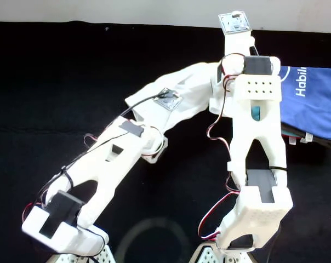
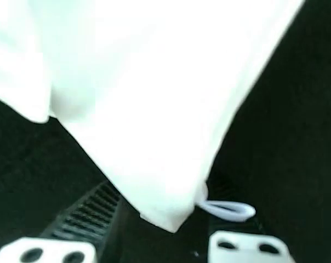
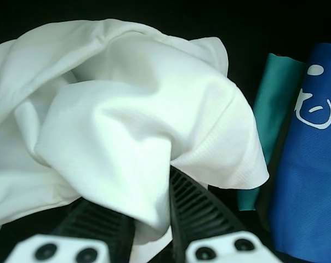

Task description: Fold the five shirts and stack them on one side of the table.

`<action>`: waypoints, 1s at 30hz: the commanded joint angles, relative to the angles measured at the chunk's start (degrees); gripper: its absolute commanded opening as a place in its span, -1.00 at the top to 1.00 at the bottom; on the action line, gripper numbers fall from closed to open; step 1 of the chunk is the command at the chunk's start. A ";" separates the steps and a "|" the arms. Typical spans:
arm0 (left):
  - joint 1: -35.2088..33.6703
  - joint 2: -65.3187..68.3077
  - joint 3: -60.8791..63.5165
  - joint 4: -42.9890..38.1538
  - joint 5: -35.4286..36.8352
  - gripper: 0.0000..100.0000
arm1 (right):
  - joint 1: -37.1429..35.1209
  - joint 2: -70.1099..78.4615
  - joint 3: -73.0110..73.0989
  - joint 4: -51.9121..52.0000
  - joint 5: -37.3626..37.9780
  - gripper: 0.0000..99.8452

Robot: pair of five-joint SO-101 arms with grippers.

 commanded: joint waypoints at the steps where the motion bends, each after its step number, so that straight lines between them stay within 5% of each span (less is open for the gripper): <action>1: 0.22 0.57 -2.86 0.70 0.35 0.73 | 0.57 -3.56 -2.86 -0.66 0.44 0.99; 4: -0.22 1.80 -2.95 0.62 0.35 0.99 | 0.57 -3.56 -2.86 -0.66 0.44 0.99; 10: -4.00 -0.31 -4.18 3.69 0.26 0.98 | 0.57 -3.82 -3.12 -0.66 0.18 0.99; 14: -9.63 -6.81 -11.74 17.76 -0.26 0.98 | 0.48 -4.26 -4.70 0.66 0.18 0.99; 24: -22.46 -12.44 -44.09 52.48 -14.33 0.98 | -7.43 -9.10 -14.73 14.37 0.09 0.99; 30: -27.21 -12.44 -41.27 58.46 -18.37 0.98 | -7.87 -10.86 -6.99 19.56 -6.24 0.99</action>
